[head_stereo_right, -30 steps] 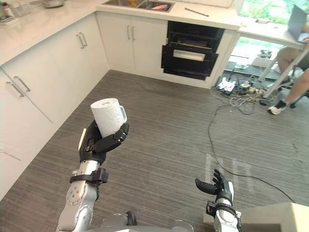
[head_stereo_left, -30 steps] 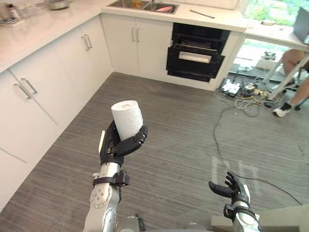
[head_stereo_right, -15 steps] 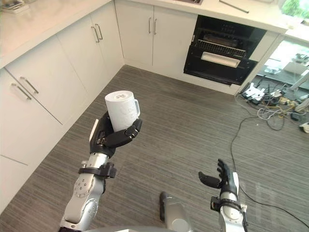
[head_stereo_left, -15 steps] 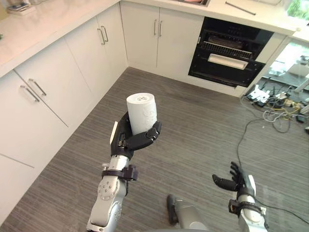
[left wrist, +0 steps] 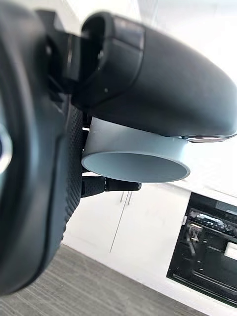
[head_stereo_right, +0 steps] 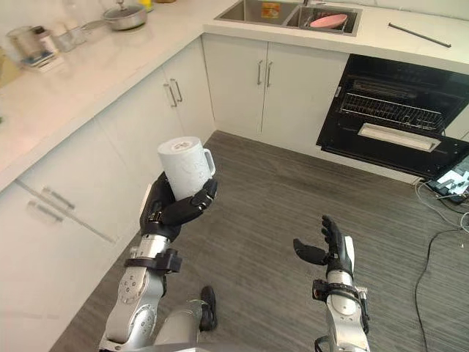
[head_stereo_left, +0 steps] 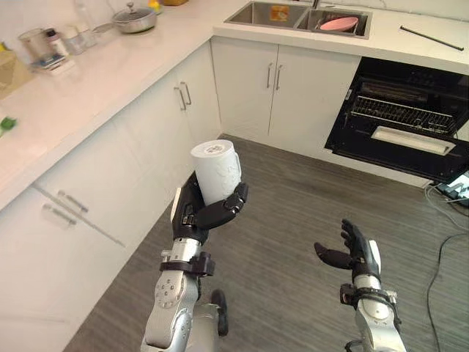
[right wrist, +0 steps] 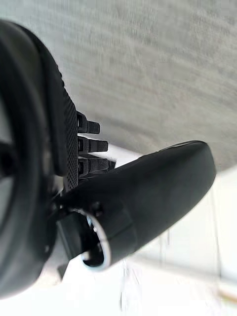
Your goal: Walk over to the sink, pick up the cup, carry it to the dishwasher, place the cup inside the dishwasher, then close the dishwasher door
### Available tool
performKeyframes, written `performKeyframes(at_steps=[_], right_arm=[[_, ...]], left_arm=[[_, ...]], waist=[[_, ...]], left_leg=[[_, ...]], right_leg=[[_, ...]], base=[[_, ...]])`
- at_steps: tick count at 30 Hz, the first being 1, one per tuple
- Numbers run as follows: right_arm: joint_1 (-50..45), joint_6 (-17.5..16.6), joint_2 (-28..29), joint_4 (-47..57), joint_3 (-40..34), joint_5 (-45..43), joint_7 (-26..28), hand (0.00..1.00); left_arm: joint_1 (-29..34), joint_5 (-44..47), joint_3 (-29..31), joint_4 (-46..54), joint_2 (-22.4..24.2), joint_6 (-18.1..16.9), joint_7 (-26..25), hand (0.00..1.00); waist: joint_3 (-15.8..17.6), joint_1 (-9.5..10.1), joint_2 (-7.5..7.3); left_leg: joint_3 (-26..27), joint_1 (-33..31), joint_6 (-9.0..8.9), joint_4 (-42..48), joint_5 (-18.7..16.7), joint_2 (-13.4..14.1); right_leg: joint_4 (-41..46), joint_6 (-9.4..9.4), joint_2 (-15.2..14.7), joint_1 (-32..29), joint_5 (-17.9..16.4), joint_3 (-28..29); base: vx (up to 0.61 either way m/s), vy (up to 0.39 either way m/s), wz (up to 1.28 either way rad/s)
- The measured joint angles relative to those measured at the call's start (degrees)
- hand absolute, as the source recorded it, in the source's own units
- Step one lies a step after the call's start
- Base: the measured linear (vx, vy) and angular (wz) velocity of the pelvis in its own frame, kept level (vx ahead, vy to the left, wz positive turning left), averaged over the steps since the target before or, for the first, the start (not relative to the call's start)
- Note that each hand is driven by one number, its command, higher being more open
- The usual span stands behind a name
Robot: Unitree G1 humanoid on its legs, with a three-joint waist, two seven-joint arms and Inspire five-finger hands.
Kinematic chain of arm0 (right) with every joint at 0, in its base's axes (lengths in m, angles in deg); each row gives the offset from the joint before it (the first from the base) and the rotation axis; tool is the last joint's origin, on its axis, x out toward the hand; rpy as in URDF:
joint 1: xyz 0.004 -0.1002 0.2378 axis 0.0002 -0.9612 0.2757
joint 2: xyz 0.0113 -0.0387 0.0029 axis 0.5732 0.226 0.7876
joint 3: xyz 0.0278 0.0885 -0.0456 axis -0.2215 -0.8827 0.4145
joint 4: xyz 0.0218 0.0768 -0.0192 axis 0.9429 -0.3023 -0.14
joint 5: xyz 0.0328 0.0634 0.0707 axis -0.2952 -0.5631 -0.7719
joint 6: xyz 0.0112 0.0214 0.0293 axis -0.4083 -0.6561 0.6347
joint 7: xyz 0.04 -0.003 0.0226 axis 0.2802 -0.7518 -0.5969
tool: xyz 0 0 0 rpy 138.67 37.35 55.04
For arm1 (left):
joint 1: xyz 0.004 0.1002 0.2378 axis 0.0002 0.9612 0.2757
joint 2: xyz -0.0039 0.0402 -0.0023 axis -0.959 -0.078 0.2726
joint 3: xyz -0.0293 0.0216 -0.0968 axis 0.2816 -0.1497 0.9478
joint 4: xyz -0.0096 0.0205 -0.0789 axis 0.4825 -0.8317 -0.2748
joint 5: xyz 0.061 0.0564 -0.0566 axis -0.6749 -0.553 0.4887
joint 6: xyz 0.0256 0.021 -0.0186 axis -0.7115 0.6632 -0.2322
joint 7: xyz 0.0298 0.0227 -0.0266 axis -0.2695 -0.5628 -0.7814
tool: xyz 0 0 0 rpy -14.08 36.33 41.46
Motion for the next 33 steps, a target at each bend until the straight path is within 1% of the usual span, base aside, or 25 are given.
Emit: performKeyframes(at_steps=[2, 3, 4, 6, 7, 8, 10, 11, 12, 13, 14, 16, 17, 19, 21, 24, 25, 26, 27, 28, 29, 30, 31, 32, 33], right_arm=[[0.0, 0.3, 1.1, -0.9, 0.0, 0.0, 0.1, 0.90], [0.4, 0.4, 1.4, -1.3, 0.1, 0.1, 0.3, 0.90], [0.6, 0.4, 1.6, -1.5, 0.3, 0.3, 0.4, 0.90], [0.7, 0.4, 2.5, -1.2, 0.5, 0.5, 0.4, 0.90], [0.7, 0.2, 3.0, -0.2, 0.5, 0.5, 0.4, 0.90], [0.7, 0.1, 3.1, 0.4, 0.5, 0.5, 0.4, 0.90], [1.6, -0.4, 3.0, 1.1, 0.8, 0.5, 0.4, 0.90], [1.8, -0.4, 3.0, 1.1, 0.8, 0.5, 0.3, 0.90], [1.8, -0.4, 2.8, 1.0, 0.7, 0.5, 0.2, 0.90], [1.4, -0.3, 2.2, 1.0, 0.7, 0.5, 0.0, 0.90], [1.0, -0.1, 1.9, 1.0, 0.7, 0.5, 0.0, 0.90], [0.7, 0.8, 1.4, 1.9, 0.6, 0.6, 0.1, 0.90], [-1.3, 1.1, 1.6, 5.3, 0.8, 0.5, 0.2, 0.90], [-2.4, 1.1, 2.0, 9.1, 1.3, 0.5, -0.2, 0.90], [-2.8, -0.3, 3.2, 16.4, 2.5, 0.4, -1.0, 0.90], [-0.1, -2.3, 3.3, 18.4, 2.6, 0.2, -1.3, 0.90], [0.5, -2.3, 3.4, 18.3, 2.6, -0.1, -1.5, 0.90], [0.7, -2.3, 3.4, 18.1, 2.6, -0.1, -1.6, 0.90], [1.0, -2.3, 3.3, 17.8, 2.5, -0.1, -2.0, 0.90], [1.7, -2.3, 2.9, 17.1, 2.4, -0.3, -2.5, 0.90], [1.9, -2.3, 2.6, 16.8, 2.4, -0.7, -2.6, 0.90], [1.9, -2.3, 2.5, 16.5, 2.4, -1.1, -2.7, 0.90], [1.6, -2.3, 3.1, 16.9, 2.4, -2.0, -2.7, 0.90], [1.3, -2.4, 3.3, 17.4, 2.4, -2.4, -2.9, 0.90], [0.9, -2.5, 3.9, 17.9, 2.5, -2.8, -3.2, 0.90]], left_arm=[[0.0, -0.3, 0.1, -0.1, -2.3, 0.5, -0.2, 0.30], [0.0, -0.6, 0.0, -0.3, -3.5, 1.2, -0.4, 0.30], [0.1, -0.8, -0.3, -0.4, -3.6, 1.6, -1.0, 0.30], [-0.2, -0.8, -1.3, -0.2, -3.6, 1.2, -1.1, 0.30], [-0.9, -0.8, -2.2, -0.2, -3.7, 0.5, -1.1, 0.30], [-1.4, -0.8, -2.8, -0.2, -3.9, 0.3, -1.1, 0.30], [-2.4, -0.8, -3.5, -0.2, -5.0, -0.1, -0.7, 0.30], [-2.4, -0.8, -3.5, -0.3, -5.3, -0.1, -0.6, 0.30], [-2.4, -0.8, -3.3, -0.4, -5.2, -0.1, -0.6, 0.30], [-2.2, -0.8, -3.3, -1.1, -4.9, -0.1, -0.6, 0.30], [-2.1, -0.8, -3.3, -1.8, -4.8, -0.1, -0.6, 0.30], [-2.1, -0.8, -2.9, -3.8, -3.3, 0.4, -1.0, 0.30], [-1.7, -0.8, -2.8, -4.4, -1.5, 0.7, -1.1, 0.30], [-1.0, -0.8, -2.6, -4.3, -0.5, 0.7, -1.1, 0.30], [0.3, -0.8, -2.8, -3.0, -0.2, 0.7, -1.0, 0.30], [0.5, -0.8, -2.8, -2.5, 0.2, 0.5, -0.9, 0.30], [0.6, -0.8, -2.6, -2.6, 0.2, 0.5, -0.9, 0.30], [0.7, -0.8, -2.4, -2.6, 0.4, 0.5, -0.8, 0.30], [0.7, -0.8, -1.8, -2.7, 0.5, 0.6, -0.9, 0.30], [1.0, -0.9, -1.1, -2.5, 0.9, 0.5, -0.9, 0.30], [1.0, -0.9, -0.8, -2.4, 1.1, 0.5, -1.0, 0.30], [1.0, -0.9, -0.4, -2.5, 1.1, 0.5, -1.1, 0.30], [1.2, -0.9, -0.4, -2.5, 0.5, 0.5, -1.2, 0.30], [1.2, -1.0, -0.5, -2.5, 0.1, 0.5, -1.2, 0.30], [1.3, -1.1, -0.9, -2.6, -0.8, 0.6, -1.2, 0.30]], waist=[[-0.2, -0.44, -2.00], [-0.1, -1.28, -2.33], [0.1, -1.19, -2.27], [0.2, -1.35, -2.06], [0.2, -1.56, -2.01], [0.1, -1.84, -1.95], [0.1, -3.36, -1.84], [0.0, -4.10, -1.82], [-0.1, -4.71, -2.00], [-0.4, -5.62, -1.94], [-1.0, -5.90, -1.52], [-0.9, -5.56, 0.81], [-0.3, -4.85, 2.24], [-0.1, -3.52, 2.95], [0.0, -2.37, 2.45], [0.0, -0.98, 2.20], [0.3, -0.52, 1.72], [0.6, -0.53, 1.27], [0.7, -0.69, 0.93], [0.4, -0.70, 1.49], [0.1, -0.69, 1.92], [-0.2, -0.64, 2.38], [-0.8, -0.85, 1.72], [-1.0, -1.05, 1.15], [-1.7, -1.65, -0.90]], left_leg=[[1.8, 3.4, 1.34, -0.2, -3.3, -1.9], [1.8, 7.4, 1.82, -2.6, -4.4, -3.0], [2.1, 13.2, 1.59, -7.3, -4.7, -3.5], [2.4, 21.6, 1.02, -13.9, -5.2, -3.2], [2.9, 25.6, 0.49, -16.9, -5.7, -2.7], [3.1, 27.1, 0.04, -17.9, -6.1, -2.6], [3.9, 32.0, -1.16, -22.1, -6.8, -2.4], [4.2, 34.1, -1.84, -23.9, -7.1, -2.5], [4.4, 37.0, -3.16, -25.6, -7.9, -2.8], [4.1, 39.4, -4.68, -25.9, -9.0, -3.1], [3.7, 40.2, -5.12, -25.4, -9.2, -2.9], [3.5, 37.6, -6.27, -11.4, -9.5, 1.4], [2.9, 31.6, -9.26, 9.2, -3.5, 6.7], [1.9, 27.3, -10.43, 23.0, -1.1, 10.6], [2.0, 18.7, -9.27, 34.7, -2.3, 14.3], [2.3, 10.6, -6.12, 28.1, -5.9, 14.1], [1.5, 9.1, -5.43, 19.6, -6.7, 12.3], [0.4, 8.8, -5.66, 14.2, -6.8, 10.8], [-3.1, 8.5, -6.74, 2.5, -6.0, 7.3], [-7.7, 8.4, -8.26, -9.2, -3.8, 4.6], [-9.3, 8.3, -8.81, -13.7, -2.4, 4.1], [-10.7, 8.2, -9.29, -16.3, 2.1, 4.0], [-10.3, 8.5, -8.53, -14.2, 5.5, 2.4], [-10.0, 8.4, -7.56, -12.6, 6.2, 1.4], [-8.0, 8.2, -5.43, -9.8, 4.2, -0.5]], right_leg=[[16.3, 8.39, -1.9, -6.7, 3.3, 2.8], [26.4, 10.74, -1.6, -10.9, 3.8, 3.2], [34.5, 8.26, -0.2, -15.0, 2.5, 2.5], [39.3, 3.98, 2.9, -20.6, 0.3, -0.5], [38.3, 1.66, 4.6, -25.6, -1.1, -2.8], [36.4, 0.85, 5.3, -28.1, -1.6, -4.1], [21.4, -0.23, 6.5, -34.3, -0.7, -9.2], [12.4, -1.35, 7.0, -35.4, 2.3, -11.2], [1.5, -2.55, 7.9, -36.1, 7.9, -13.2], [-0.3, -5.39, 8.3, -36.0, 16.9, -13.4], [0.5, -6.75, 8.6, -35.7, 20.0, -13.2], [4.5, -7.23, 10.4, -33.6, 17.1, -13.1], [3.9, -8.76, 13.1, -28.2, 14.5, -13.2], [1.7, -9.44, 15.6, -23.0, 13.3, -11.9], [-4.7, -10.19, 17.4, -14.0, 12.7, -8.2], [-9.7, -10.11, 16.7, -8.0, 12.5, -2.9], [-11.1, -9.69, 15.7, -5.7, 11.8, -0.8], [-11.3, -9.40, 14.9, -4.7, 11.2, -0.1], [-11.4, -8.69, 13.2, -3.4, 9.8, 1.5], [-11.4, -7.86, 12.3, -2.9, 8.3, 3.5], [-11.3, -7.06, 12.2, -2.7, 7.4, 4.4], [-9.7, -5.85, 11.9, -2.6, 4.4, 6.3], [-6.4, -5.08, 10.5, -2.9, 0.6, 8.1], [-5.0, -4.16, 9.4, -3.0, -0.8, 8.5], [-1.5, -2.72, 7.3, -3.6, -3.3, 9.6]], base=[[0.64, 0.278, -0.23], [0.60, 0.169, -0.19], [0.57, 0.148, -0.22], [0.50, 0.102, -0.32], [0.46, 0.054, -0.29], [0.46, 0.023, -0.21], [0.54, 0.000, -0.08], [0.66, -0.028, -0.01], [0.74, -0.054, 0.10], [0.67, -0.065, 0.14], [0.70, -0.114, 0.05], [0.68, -0.155, -0.18], [0.54, -0.125, -0.25], [0.58, -0.104, -0.54], [0.69, -0.059, -0.79], [0.51, 0.079, -0.80], [0.35, 0.148, -0.60], [0.43, 0.214, -0.61], [0.41, 0.253, -0.62], [0.40, 0.268, -0.69], [0.40, 0.308, -0.82], [0.55, 0.433, -0.78], [0.57, 0.446, -0.71], [0.51, 0.380, -0.57], [0.50, 0.312, -0.61]])
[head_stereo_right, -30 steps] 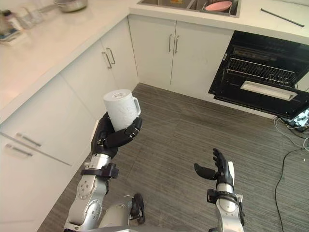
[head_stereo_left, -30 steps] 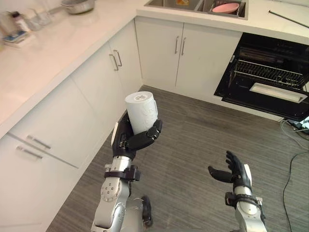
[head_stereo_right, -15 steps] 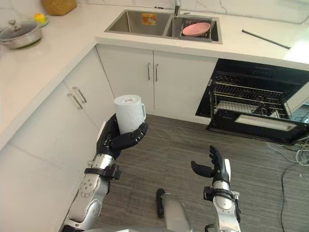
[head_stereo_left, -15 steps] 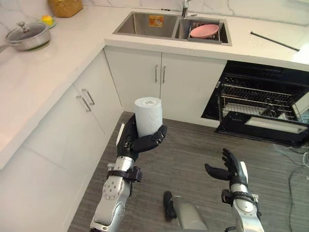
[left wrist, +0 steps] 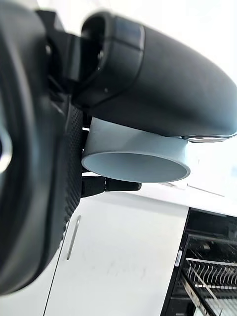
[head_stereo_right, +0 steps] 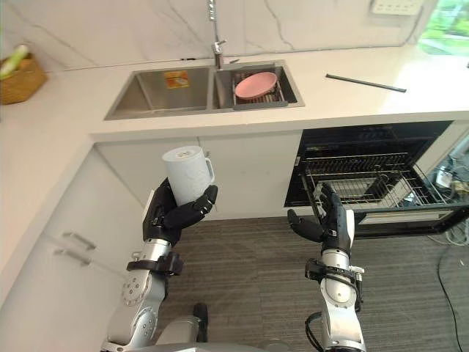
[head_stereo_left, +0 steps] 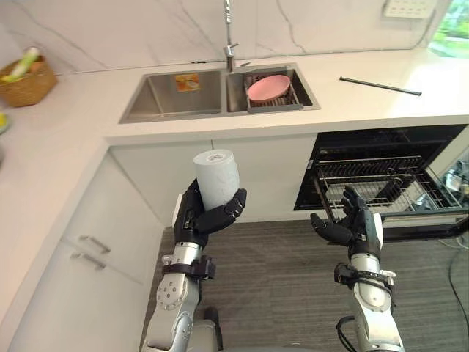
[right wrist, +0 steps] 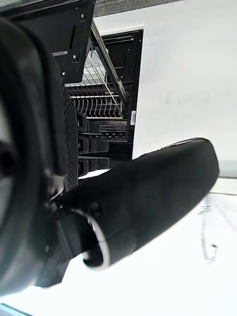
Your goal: Walk over to the sink, pick up the cup, carry it to the dishwasher, place the cup inside the dishwasher, then close the dishwasher door
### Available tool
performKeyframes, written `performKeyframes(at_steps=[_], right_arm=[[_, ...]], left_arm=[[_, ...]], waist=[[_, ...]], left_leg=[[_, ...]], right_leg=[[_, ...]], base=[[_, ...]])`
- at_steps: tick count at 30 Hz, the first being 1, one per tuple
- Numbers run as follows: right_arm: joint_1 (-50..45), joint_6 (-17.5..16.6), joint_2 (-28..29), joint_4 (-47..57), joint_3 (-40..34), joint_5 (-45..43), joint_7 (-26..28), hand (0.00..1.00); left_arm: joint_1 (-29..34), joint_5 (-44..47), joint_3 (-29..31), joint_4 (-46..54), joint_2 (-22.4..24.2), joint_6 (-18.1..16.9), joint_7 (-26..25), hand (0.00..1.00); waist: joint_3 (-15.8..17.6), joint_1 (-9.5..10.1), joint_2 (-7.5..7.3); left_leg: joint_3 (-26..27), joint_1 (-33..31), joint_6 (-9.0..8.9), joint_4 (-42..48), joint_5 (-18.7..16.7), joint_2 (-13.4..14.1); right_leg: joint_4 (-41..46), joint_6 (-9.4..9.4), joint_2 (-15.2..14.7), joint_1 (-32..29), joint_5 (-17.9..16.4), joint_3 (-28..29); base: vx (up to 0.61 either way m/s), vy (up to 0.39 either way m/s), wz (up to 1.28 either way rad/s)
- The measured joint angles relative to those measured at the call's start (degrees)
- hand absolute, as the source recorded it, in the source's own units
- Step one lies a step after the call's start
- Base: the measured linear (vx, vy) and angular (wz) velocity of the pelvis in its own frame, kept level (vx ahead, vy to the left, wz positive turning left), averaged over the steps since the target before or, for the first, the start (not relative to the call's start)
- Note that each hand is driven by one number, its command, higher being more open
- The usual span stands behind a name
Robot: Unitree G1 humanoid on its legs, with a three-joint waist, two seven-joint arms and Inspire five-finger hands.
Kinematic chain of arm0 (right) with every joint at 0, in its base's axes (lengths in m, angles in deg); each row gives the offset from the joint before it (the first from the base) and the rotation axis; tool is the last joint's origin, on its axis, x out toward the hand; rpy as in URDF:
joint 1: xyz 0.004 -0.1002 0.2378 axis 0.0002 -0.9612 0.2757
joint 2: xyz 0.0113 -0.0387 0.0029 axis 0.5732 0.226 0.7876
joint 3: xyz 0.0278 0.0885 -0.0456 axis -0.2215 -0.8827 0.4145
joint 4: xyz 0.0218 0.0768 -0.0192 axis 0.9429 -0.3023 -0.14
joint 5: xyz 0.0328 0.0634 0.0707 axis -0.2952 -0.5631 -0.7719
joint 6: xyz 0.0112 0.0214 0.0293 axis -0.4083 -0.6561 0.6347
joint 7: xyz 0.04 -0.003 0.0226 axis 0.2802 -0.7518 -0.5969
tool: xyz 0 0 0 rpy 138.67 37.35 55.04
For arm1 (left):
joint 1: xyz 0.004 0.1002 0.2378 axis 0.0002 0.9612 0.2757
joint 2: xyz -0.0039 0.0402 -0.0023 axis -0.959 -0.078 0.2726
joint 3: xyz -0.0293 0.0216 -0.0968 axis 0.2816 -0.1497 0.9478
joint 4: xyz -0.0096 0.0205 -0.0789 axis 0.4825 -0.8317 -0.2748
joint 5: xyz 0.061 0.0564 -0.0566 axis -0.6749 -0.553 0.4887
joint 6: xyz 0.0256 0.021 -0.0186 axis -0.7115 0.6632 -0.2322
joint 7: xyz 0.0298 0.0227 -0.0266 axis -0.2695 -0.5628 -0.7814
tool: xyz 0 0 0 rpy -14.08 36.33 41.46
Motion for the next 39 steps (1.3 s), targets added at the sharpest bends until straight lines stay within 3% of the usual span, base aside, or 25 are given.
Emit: performKeyframes(at_steps=[2, 3, 4, 5, 9, 10, 11, 12, 13, 15, 16, 17, 20, 23, 25, 26, 27, 28, 31, 39], right_arm=[[0.5, 0.0, 1.2, 1.2, 0.1, -0.2, 0.0, 0.90], [1.3, 0.0, 2.2, 1.6, 0.2, -0.2, 0.0, 0.90], [2.3, 0.0, 3.0, 1.6, 1.3, -0.2, 0.0, 0.90], [3.2, -0.1, 2.9, 1.7, 3.1, -0.2, 0.3, 0.90], [5.0, -1.9, 3.0, 3.8, 8.2, -0.2, 2.5, 0.90], [6.7, -2.5, 2.9, 3.8, 9.2, -0.6, 3.1, 0.90], [8.2, -2.8, 2.9, 3.9, 9.9, -1.4, 3.4, 0.90], [8.3, -2.9, 2.8, 4.4, 10.1, -1.6, 3.5, 0.90], [7.3, -3.4, 1.5, 5.9, 10.1, -1.8, 3.3, 0.90], [5.7, -3.4, 1.3, 6.6, 10.1, -2.1, 3.8, 0.90], [4.5, -3.3, 1.3, 7.9, 10.1, -2.2, 3.9, 0.90], [2.1, -3.3, 1.5, 11.1, 10.2, -2.3, 3.9, 0.90], [0.7, -3.6, 1.5, 15.7, 10.0, -2.4, 3.7, 0.90], [1.1, -4.4, 1.5, 16.9, 10.3, -2.5, 3.8, 0.90], [1.0, -4.4, 0.9, 16.1, 10.5, -3.6, 3.9, 0.90], [0.9, -4.4, 0.6, 16.0, 10.5, -3.8, 4.0, 0.90], [0.5, -4.4, 0.1, 16.0, 10.4, -4.1, 4.2, 0.90], [0.4, -4.4, -0.2, 15.7, 10.4, -4.1, 4.4, 0.90], [-1.7, -4.2, 0.8, 14.9, 10.5, -4.6, 6.0, 0.90], [-1.9, -4.2, 0.8, 14.7, 11.1, -9.3, 9.6, 0.90]], left_arm=[[-0.1, -1.2, 0.0, -0.1, -0.7, 0.1, -0.2, 0.30], [-0.3, -1.6, 0.0, -0.1, -1.5, 0.4, -0.4, 0.30], [-0.4, -2.1, -0.1, -0.5, -2.6, 0.7, -0.9, 0.30], [-0.5, -2.0, 0.1, -0.7, -2.7, 0.7, -1.3, 0.30], [-2.7, -2.0, 0.4, -0.4, -2.8, -0.6, -1.4, 0.30], [-3.0, -2.0, 1.0, -0.3, -2.8, -0.8, -1.3, 0.30], [-3.0, -2.0, 1.7, -0.4, -2.9, -0.9, -1.3, 0.30], [-3.0, -2.0, 1.9, -0.4, -2.9, -0.9, -1.3, 0.30], [-2.9, -2.1, 1.7, -2.2, -2.1, -1.0, -1.7, 0.30], [-2.7, -2.2, 1.1, -4.1, -1.0, -1.0, -2.0, 0.30], [-2.7, -2.1, 1.1, -4.8, -0.3, -1.0, -2.1, 0.30], [-2.6, -2.1, 1.0, -5.1, 0.3, -0.9, -2.3, 0.30], [-2.7, -2.1, -0.8, -5.2, 0.3, -0.9, -1.9, 0.30], [-2.7, -2.1, -1.1, -5.2, 0.5, -0.9, -1.8, 0.30], [-2.8, -2.1, -1.0, -5.2, 0.6, -0.9, -2.0, 0.30], [-2.8, -2.1, -1.0, -5.2, 0.7, -1.0, -2.1, 0.30], [-3.1, -2.1, -0.9, -5.2, 1.1, -1.0, -2.1, 0.30], [-3.3, -2.1, -0.9, -5.4, 1.3, -1.0, -2.1, 0.30], [-3.3, -2.2, -0.5, -7.0, 0.8, -1.0, -2.2, 0.30], [-5.1, -3.3, 0.6, -7.0, -0.3, -1.0, -2.3, 0.30]], waist=[[-0.3, 0.30, -0.93], [-0.2, 0.10, -1.12], [-0.1, -0.66, -1.13], [0.2, -0.71, -0.57], [0.2, -0.75, 0.03], [0.2, -0.77, -0.01], [0.1, -0.75, -0.26], [-0.2, -0.90, -0.71], [-0.1, -1.73, 1.20], [-0.2, -1.74, 2.14], [0.2, -1.73, 2.79], [0.3, -0.85, 3.23], [0.3, -0.88, 3.13], [0.4, -0.28, 3.07], [0.2, 0.44, 3.34], [0.1, 0.57, 3.56], [-0.2, 0.47, 4.49], [-0.2, 0.40, 4.96], [-0.9, -0.85, 3.63], [-1.1, -0.77, 3.51]], left_leg=[[3.6, 1.0, 1.89, 0.7, -2.2, -1.1], [5.0, 2.8, 2.74, -0.2, -3.1, -1.7], [6.7, 6.6, 3.62, -2.7, -3.8, -2.1], [8.4, 11.5, 3.64, -5.8, -4.4, -1.7], [13.0, 20.3, 2.45, -12.3, -5.9, 0.8], [15.1, 22.1, 1.78, -13.6, -6.4, 1.4], [16.6, 23.8, 0.60, -14.3, -7.5, 1.3], [16.8, 24.6, -0.26, -13.9, -8.7, 1.0], [16.2, 26.1, -1.81, -10.3, -12.2, 2.2], [15.9, 23.6, -1.80, 0.0, -12.5, 5.0], [15.3, 20.4, -0.94, 9.5, -11.8, 7.8], [14.6, 16.2, -1.66, 21.4, -11.1, 11.5], [14.1, 12.0, -1.26, 26.5, -11.5, 12.2], [10.2, 8.9, -1.22, 20.7, -13.1, 9.7], [1.4, 8.7, -2.28, 6.8, -12.2, 4.7], [-0.1, 8.9, -2.57, 3.3, -10.5, 4.3], [-1.3, 9.2, -2.11, -2.3, -3.8, 4.7], [-1.9, 9.3, -3.76, -2.7, -3.6, 5.2], [0.9, 12.8, -1.81, -8.0, -2.0, 2.7], [5.7, 16.3, -0.42, -14.4, 0.4, 0.8]], right_leg=[[12.4, 3.68, -1.7, -6.6, 0.4, -0.7], [20.1, 7.51, -2.5, -10.3, 2.7, -2.1], [27.9, 6.86, -4.1, -14.3, 2.4, -4.6], [31.4, 4.52, -4.3, -16.6, 1.1, -7.9], [24.7, 1.48, -3.1, -24.6, -0.1, -19.6], [16.0, -0.79, -2.8, -26.0, 2.1, -24.7], [7.2, -1.89, -1.9, -26.6, 6.3, -28.6], [3.0, -2.52, -1.2, -26.3, 10.3, -29.0], [2.5, -5.23, 0.5, -24.5, 17.4, -27.8], [1.1, -5.35, 1.8, -21.8, 15.5, -27.1], [-1.1, -5.84, 3.3, -19.4, 15.6, -27.0], [-4.2, -6.72, 5.4, -15.8, 15.9, -25.9], [-8.3, -6.79, 6.1, -10.8, 15.9, -23.5], [-10.5, -6.70, 5.6, -7.3, 16.0, -19.2], [-10.8, -6.37, 4.7, -5.9, 16.0, -16.2], [-10.8, -5.62, 4.8, -5.8, 15.9, -15.7], [-11.0, -3.48, 5.5, -5.1, 14.9, -14.9], [-11.1, -3.11, 5.9, -4.7, 14.6, -14.3], [-11.1, -1.17, 3.3, -4.8, 14.3, -11.6], [-13.5, 0.72, 1.8, -5.4, 16.2, -7.4]], base=[[0.48, 0.287, -0.70], [0.34, 0.207, -0.65], [0.49, 0.262, -0.85], [0.40, 0.208, -0.78], [0.33, 0.083, -0.72], [0.41, 0.012, -0.86], [0.44, -0.003, -0.70], [0.44, -0.040, -0.35], [0.47, -0.044, -0.08], [0.44, -0.063, -0.18], [0.42, -0.079, -0.50], [0.42, -0.064, -0.50], [0.43, -0.003, -0.48], [0.31, 0.090, -0.71], [0.19, 0.166, -0.83], [0.17, 0.202, -0.77], [0.13, 0.188, -0.52], [0.10, 0.169, -0.52], [0.07, 0.172, -0.32], [0.00, 0.071, -0.28]])
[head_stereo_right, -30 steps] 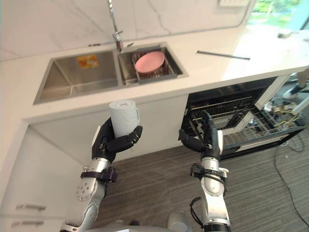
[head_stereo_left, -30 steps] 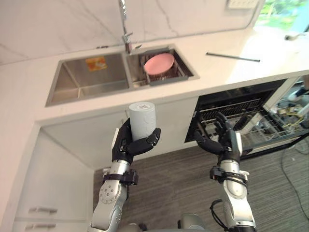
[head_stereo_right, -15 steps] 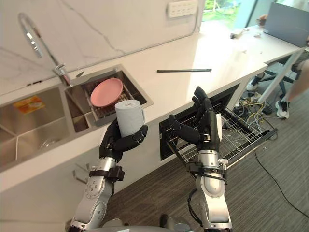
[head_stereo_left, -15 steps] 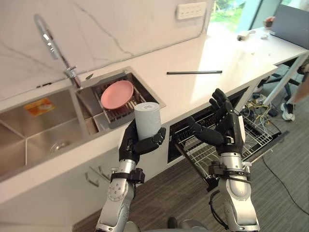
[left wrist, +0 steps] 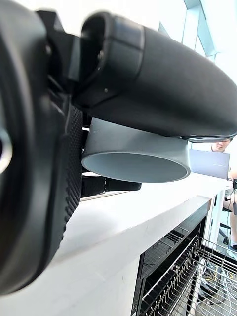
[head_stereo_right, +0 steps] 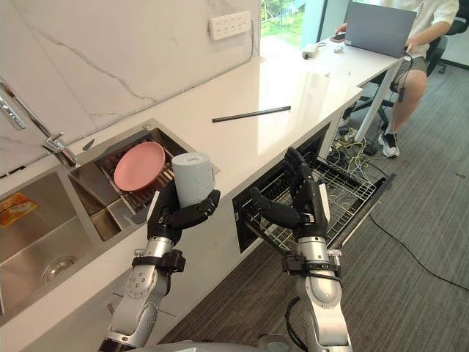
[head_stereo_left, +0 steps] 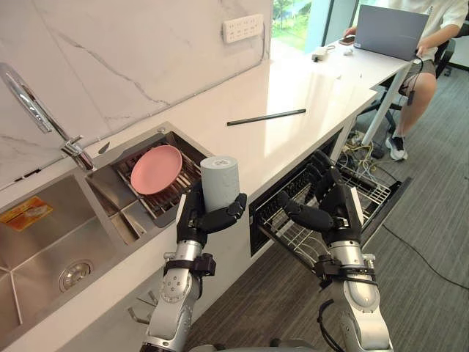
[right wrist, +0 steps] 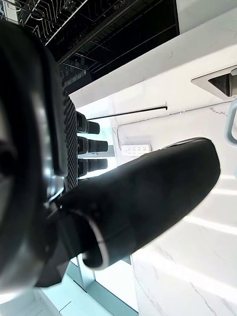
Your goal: Walk over to the sink, pick up the cup, carry it to the dishwasher, place the cup inside the dishwasher, then close the dishwasher door
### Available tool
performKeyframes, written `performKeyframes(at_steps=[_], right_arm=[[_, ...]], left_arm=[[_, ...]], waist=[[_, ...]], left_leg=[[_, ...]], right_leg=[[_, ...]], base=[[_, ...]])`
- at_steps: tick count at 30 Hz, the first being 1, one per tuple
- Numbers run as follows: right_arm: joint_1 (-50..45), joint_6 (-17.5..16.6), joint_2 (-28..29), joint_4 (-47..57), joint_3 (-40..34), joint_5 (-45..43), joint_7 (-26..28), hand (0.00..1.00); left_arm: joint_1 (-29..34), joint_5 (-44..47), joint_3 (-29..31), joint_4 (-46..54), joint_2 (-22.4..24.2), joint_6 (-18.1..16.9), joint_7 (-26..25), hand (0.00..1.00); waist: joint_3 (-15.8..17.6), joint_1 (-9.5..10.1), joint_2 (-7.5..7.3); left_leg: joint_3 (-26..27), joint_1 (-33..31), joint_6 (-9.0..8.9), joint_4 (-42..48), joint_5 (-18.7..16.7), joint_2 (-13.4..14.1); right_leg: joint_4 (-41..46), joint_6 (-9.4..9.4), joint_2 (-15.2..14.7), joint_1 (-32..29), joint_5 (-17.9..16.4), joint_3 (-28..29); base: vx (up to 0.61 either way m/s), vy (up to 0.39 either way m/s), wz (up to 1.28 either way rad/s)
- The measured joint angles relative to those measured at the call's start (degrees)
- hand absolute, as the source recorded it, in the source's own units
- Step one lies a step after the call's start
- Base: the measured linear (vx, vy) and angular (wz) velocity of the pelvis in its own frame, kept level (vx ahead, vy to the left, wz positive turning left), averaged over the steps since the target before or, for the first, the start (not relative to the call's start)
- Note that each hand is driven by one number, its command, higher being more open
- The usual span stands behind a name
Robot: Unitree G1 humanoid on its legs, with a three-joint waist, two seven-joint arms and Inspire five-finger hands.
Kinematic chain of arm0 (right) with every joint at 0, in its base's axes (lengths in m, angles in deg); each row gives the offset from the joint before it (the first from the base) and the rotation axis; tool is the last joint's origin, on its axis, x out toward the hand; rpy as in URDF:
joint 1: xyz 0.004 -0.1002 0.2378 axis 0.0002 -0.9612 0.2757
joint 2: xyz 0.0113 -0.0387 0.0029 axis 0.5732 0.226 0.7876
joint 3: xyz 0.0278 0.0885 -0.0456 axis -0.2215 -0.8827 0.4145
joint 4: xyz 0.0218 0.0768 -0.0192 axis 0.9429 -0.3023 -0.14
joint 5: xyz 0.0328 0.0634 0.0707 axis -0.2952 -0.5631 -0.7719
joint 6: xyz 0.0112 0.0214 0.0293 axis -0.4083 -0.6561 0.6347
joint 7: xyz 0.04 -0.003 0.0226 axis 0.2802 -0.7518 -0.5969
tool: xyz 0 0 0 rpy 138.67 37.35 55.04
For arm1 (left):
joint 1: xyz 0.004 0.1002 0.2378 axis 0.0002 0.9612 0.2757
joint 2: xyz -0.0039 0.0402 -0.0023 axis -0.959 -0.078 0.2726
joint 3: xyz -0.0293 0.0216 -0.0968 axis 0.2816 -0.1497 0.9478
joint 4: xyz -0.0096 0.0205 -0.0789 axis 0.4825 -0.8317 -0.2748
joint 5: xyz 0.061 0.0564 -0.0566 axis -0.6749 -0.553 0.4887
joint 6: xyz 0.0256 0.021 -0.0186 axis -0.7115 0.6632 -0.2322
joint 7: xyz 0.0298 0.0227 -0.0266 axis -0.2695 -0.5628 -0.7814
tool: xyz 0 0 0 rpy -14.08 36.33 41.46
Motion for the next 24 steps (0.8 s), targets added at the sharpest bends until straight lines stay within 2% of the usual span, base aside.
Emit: performKeyframes(at_steps=[5, 12, 17, 24], right_arm=[[0.0, 0.0, -0.2, 0.0, 0.9, -4.5, 1.7, 0.90], [0.0, 0.0, -1.3, 0.0, 3.7, -9.8, 4.1, 0.90], [0.4, 0.0, -1.5, 0.1, 6.8, -12.5, 5.6, 0.90], [2.3, 0.0, -2.5, 0.2, 9.2, -12.7, 5.7, 0.90]], left_arm=[[-4.0, 0.0, 0.1, 0.0, -0.3, 0.0, -0.3, 0.30], [-6.5, -0.8, 0.8, -3.4, -0.6, -0.1, -1.8, 0.30], [-7.1, -0.9, 0.7, -5.6, -0.6, 0.0, -2.5, 0.30], [-7.2, -0.9, -2.2, -6.2, -0.4, 0.0, -2.2, 0.30]], waist=[[-0.2, -0.09, -0.10], [-1.3, -0.17, -0.69], [-1.7, -0.05, -1.30], [-1.8, -0.04, -1.33]], left_leg=[[2.9, 0.9, 0.28, -1.1, 0.2, 0.0], [3.8, 1.4, 0.82, -2.6, 0.6, -0.4], [3.9, 1.7, 1.08, -4.5, 1.9, -1.0], [3.8, 1.7, 1.52, -5.7, 2.7, -1.7]], right_leg=[[-2.1, 0.65, 0.1, -0.1, 1.9, 3.0], [-3.3, 1.23, 0.0, 0.1, 3.0, 4.0], [-3.3, 1.34, -0.2, -0.6, 3.2, 4.1], [-3.7, 1.74, -0.8, -0.9, 3.5, 4.0]], base=[[-0.02, 0.032, -0.29], [-0.03, 0.011, -0.08], [-0.02, -0.002, 0.00], [0.00, 0.001, 0.01]])
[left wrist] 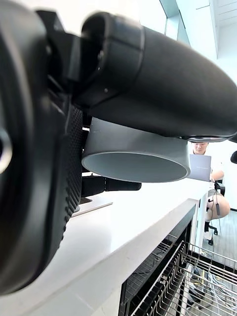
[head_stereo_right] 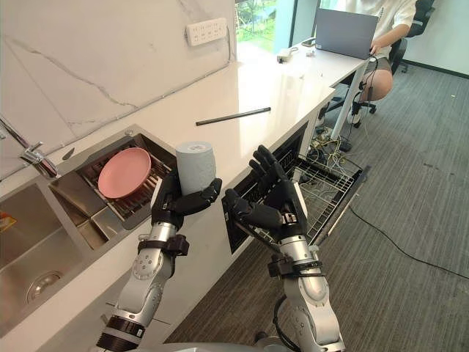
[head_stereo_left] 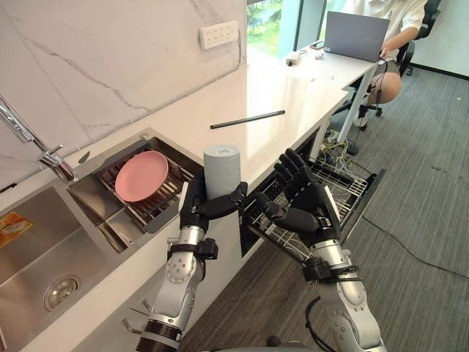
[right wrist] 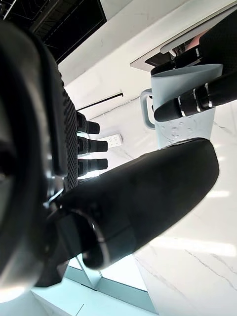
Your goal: Walk over to the sink, pick up the cup, carry it to the dishwasher, place the cup inside the dishwasher, then close the dishwasher door
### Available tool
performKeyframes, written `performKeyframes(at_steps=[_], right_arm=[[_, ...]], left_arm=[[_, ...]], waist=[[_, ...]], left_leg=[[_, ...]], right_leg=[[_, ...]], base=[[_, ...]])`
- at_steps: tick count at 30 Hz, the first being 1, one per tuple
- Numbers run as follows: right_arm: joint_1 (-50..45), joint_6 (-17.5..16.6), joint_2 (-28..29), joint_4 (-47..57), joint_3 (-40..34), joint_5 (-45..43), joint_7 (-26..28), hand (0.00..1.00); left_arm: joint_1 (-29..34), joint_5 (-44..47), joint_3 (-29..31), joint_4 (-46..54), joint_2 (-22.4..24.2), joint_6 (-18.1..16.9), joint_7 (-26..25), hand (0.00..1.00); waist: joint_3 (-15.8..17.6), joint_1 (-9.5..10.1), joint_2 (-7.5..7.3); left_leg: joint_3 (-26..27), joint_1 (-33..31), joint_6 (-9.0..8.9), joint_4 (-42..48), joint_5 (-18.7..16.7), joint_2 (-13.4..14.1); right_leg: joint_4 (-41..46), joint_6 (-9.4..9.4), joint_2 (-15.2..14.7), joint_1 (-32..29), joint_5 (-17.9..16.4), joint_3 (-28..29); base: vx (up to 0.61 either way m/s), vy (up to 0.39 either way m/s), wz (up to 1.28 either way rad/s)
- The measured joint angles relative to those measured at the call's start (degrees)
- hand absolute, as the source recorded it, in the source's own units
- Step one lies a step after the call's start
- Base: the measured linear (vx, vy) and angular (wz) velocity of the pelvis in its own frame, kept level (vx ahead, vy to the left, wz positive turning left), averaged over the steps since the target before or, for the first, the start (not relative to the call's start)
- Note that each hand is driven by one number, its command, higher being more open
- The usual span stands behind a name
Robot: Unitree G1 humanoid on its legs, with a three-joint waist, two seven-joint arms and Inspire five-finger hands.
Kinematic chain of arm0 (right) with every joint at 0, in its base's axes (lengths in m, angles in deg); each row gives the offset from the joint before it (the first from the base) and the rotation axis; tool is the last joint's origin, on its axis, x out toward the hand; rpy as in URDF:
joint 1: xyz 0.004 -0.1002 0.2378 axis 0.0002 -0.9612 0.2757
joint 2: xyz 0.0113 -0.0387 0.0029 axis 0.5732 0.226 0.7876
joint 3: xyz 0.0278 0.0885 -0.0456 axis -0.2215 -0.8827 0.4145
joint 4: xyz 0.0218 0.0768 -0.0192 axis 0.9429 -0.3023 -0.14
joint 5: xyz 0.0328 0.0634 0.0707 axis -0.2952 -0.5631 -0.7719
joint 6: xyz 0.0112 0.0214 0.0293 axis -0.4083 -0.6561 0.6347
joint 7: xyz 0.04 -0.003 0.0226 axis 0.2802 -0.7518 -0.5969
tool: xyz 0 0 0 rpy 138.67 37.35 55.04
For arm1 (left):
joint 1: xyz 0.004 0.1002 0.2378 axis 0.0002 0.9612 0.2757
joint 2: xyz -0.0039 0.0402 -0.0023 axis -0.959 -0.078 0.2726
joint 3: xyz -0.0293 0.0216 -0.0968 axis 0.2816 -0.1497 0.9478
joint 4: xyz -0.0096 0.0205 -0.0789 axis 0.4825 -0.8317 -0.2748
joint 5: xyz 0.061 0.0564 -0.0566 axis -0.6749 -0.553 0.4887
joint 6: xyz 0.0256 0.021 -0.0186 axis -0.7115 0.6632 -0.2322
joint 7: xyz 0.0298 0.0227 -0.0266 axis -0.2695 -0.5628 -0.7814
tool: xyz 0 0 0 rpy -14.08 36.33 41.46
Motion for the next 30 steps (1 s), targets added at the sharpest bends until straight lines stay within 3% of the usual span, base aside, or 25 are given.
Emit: performKeyframes(at_steps=[7, 15, 16, 30], right_arm=[[1.0, 0.0, 0.0, 0.0, 2.6, 0.7, -0.6, 0.90], [2.1, 0.0, 0.0, -0.2, 2.5, 4.8, -3.6, 0.90], [2.7, 0.1, -0.1, -0.3, 2.5, 5.2, -4.2, 0.30], [5.0, 0.0, -1.3, -1.4, -0.2, 2.7, -6.3, 0.30]], left_arm=[[0.0, -0.1, -5.8, -0.2, 0.3, 0.0, 2.1, 0.30], [-0.1, -0.5, -7.7, -0.1, 0.5, 0.0, 2.1, 0.30], [-0.3, -1.4, -8.1, -0.1, 0.5, 0.0, 2.1, 0.30], [-2.9, -5.8, -9.4, -0.1, -0.5, 0.2, 1.0, 0.30]], waist=[[-1.8, 0.13, -0.05], [-2.9, 0.16, -0.09], [-2.9, 0.22, -0.08], [-3.8, 0.24, -0.76]], left_leg=[[-1.0, -0.2, 0.50, -2.7, 1.7, -1.1], [-2.8, 0.6, 0.76, -6.3, 4.1, -1.6], [-3.0, 0.8, 0.74, -7.1, 4.7, -1.7], [-6.0, -0.5, 0.88, -7.5, 6.5, -2.2]], right_leg=[[-0.8, 0.39, -0.9, -0.5, 0.2, -1.1], [-0.8, 0.42, -1.2, -0.6, 0.2, -2.9], [-0.8, 0.42, -1.2, -0.6, 0.2, -3.1], [-0.6, 0.39, -2.0, -0.8, 0.3, -6.2]], base=[[-0.01, 0.004, 0.08], [-0.02, -0.012, 0.13], [-0.03, -0.009, 0.11], [-0.02, -0.001, 0.12]])
